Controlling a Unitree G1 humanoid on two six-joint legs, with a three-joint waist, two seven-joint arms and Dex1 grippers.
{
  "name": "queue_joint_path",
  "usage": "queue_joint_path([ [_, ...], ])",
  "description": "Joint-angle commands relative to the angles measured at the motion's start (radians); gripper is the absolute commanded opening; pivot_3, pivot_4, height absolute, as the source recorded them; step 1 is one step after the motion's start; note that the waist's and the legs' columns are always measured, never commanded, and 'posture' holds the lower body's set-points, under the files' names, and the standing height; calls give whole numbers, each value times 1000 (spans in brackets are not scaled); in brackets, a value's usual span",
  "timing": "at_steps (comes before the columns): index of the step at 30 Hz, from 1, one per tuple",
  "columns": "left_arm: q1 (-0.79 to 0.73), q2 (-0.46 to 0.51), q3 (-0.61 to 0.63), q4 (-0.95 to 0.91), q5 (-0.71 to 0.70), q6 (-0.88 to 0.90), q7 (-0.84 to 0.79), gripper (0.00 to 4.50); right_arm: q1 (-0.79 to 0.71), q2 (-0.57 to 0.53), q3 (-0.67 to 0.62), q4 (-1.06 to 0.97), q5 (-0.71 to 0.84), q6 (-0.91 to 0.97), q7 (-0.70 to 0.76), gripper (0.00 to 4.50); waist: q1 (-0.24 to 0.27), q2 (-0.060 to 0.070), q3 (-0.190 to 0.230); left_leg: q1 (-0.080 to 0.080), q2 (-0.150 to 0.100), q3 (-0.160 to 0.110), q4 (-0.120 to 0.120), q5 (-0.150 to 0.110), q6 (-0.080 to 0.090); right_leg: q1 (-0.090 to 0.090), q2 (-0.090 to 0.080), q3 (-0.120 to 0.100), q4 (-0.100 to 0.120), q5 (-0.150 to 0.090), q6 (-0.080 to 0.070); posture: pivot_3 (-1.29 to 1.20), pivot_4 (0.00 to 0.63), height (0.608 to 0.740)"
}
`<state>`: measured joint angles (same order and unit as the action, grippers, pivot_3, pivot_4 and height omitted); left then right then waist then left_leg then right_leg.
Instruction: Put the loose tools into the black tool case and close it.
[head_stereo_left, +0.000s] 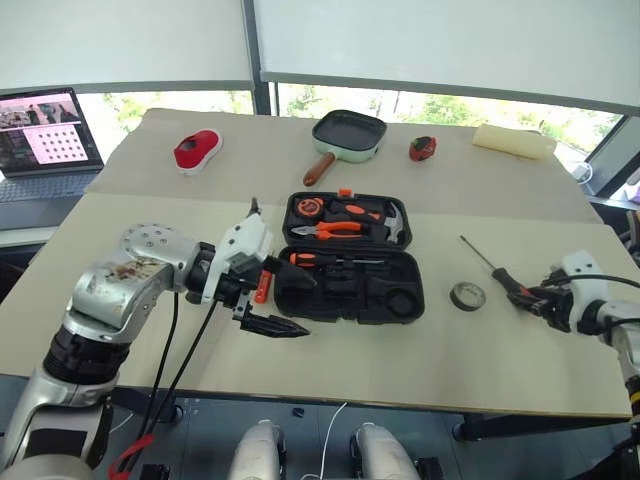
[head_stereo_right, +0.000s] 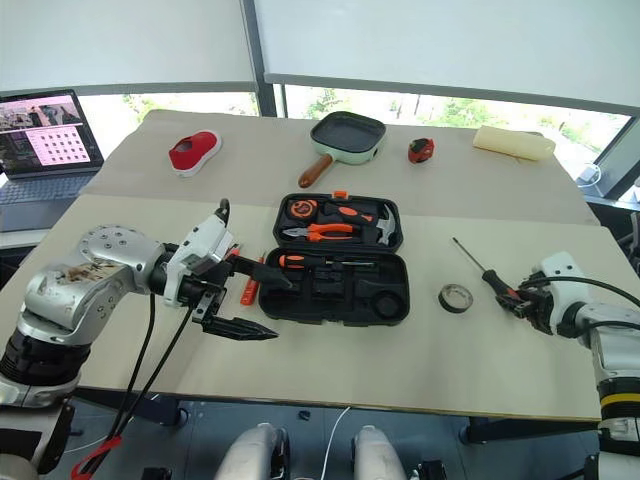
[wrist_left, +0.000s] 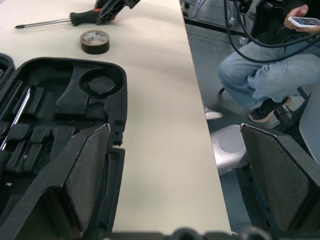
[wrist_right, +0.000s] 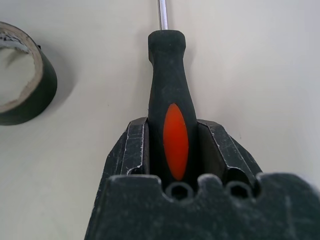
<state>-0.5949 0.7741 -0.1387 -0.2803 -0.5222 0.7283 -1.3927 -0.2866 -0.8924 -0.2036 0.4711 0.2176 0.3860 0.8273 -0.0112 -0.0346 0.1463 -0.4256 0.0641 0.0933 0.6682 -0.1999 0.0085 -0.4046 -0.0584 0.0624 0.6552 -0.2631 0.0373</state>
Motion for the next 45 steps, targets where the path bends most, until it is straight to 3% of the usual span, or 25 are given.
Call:
queue_joint_path([
  [1,5,32,25,0,-23,-13,-9,4500,7,-34,-93,-224,101,33,58,1006,-3,1,0,0,0,0,0,0,0,-1,0,1,0,0,0,0,150,740],
  [3,14,45,26,3,-23,-18,-14,4500,13,-39,-70,-317,107,35,92,1006,-11,2,1,1,1,0,-1,0,0,-1,1,2,1,0,0,0,150,740],
  [10,23,76,26,27,-7,-54,-2,4500,-192,-11,244,-583,83,73,288,1006,-26,2,2,2,2,0,-3,0,0,-2,3,2,1,-1,-1,0,150,740],
  [13,15,76,18,51,18,-80,12,4500,-258,-5,361,-592,24,51,352,1006,-4,2,2,0,2,1,-3,0,0,-3,2,1,0,-1,-1,0,150,740],
  [18,-13,73,2,114,60,-122,14,4500,-452,86,547,-407,-151,-18,362,1006,-1,1,2,-9,1,3,-1,0,0,-14,1,2,3,0,-1,0,150,740],
  [28,-9,72,10,109,63,-141,23,4500,-516,157,568,-149,-250,-264,358,1006,8,1,3,-16,2,3,1,0,0,-20,1,1,6,0,-1,0,150,740],
  [39,-15,72,12,111,61,-145,27,4500,-502,158,518,-109,-222,-293,396,1006,2,1,3,-15,1,3,1,0,0,-19,1,1,7,0,-1,0,150,740],
  [41,-21,70,11,114,61,-145,27,4500,-501,171,503,-128,-204,-285,395,2007,2,1,3,-15,1,3,1,0,0,-19,1,1,7,0,-1,0,150,740],
  [45,-31,63,3,122,69,-153,28,4500,-502,192,469,-186,-185,-237,380,3220,-1,1,3,-15,2,3,1,0,0,-20,1,1,7,0,-1,0,150,740],
])
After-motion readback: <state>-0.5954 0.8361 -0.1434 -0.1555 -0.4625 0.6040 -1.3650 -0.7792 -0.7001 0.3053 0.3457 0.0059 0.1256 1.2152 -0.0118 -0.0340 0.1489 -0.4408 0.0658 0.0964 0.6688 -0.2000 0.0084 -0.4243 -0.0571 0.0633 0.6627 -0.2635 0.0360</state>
